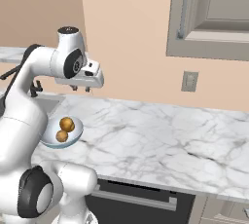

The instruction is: Dump the onion and potato from the bowl so the bowl can be washed. Place the bowl in the sink after clearing the leftovers.

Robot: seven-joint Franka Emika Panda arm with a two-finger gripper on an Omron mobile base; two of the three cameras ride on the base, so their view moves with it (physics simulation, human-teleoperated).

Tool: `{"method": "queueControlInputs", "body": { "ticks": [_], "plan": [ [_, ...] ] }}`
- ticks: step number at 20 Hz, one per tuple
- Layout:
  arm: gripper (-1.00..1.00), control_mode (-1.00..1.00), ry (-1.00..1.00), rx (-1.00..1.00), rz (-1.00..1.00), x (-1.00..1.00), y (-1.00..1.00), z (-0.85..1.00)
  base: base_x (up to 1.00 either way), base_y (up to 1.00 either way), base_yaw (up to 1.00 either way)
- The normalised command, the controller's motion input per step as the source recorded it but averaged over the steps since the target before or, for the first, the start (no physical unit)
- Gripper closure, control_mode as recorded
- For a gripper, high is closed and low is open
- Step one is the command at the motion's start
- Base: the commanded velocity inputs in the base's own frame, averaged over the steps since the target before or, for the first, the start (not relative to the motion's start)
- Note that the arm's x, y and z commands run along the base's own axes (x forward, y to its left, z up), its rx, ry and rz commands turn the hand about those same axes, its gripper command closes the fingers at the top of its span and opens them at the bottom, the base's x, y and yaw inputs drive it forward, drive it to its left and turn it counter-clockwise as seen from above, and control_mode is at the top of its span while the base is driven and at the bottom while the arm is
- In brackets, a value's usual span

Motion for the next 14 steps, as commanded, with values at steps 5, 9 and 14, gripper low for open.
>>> {"method": "queueControlInputs", "body": {
  "ticks": [5,9,14],
  "plan": [
    [-1.00,-1.00,0.07,0.04,0.00,-0.14,0.10,-0.44,0.00,0.00,0.00],
    [-1.00,-1.00,0.36,-0.01,0.00,-0.10,0.11,-0.98,0.00,0.00,0.00],
    [-1.00,-1.00,0.26,0.00,0.00,0.14,0.30,-1.00,0.00,0.00,0.00]
  ]
}}
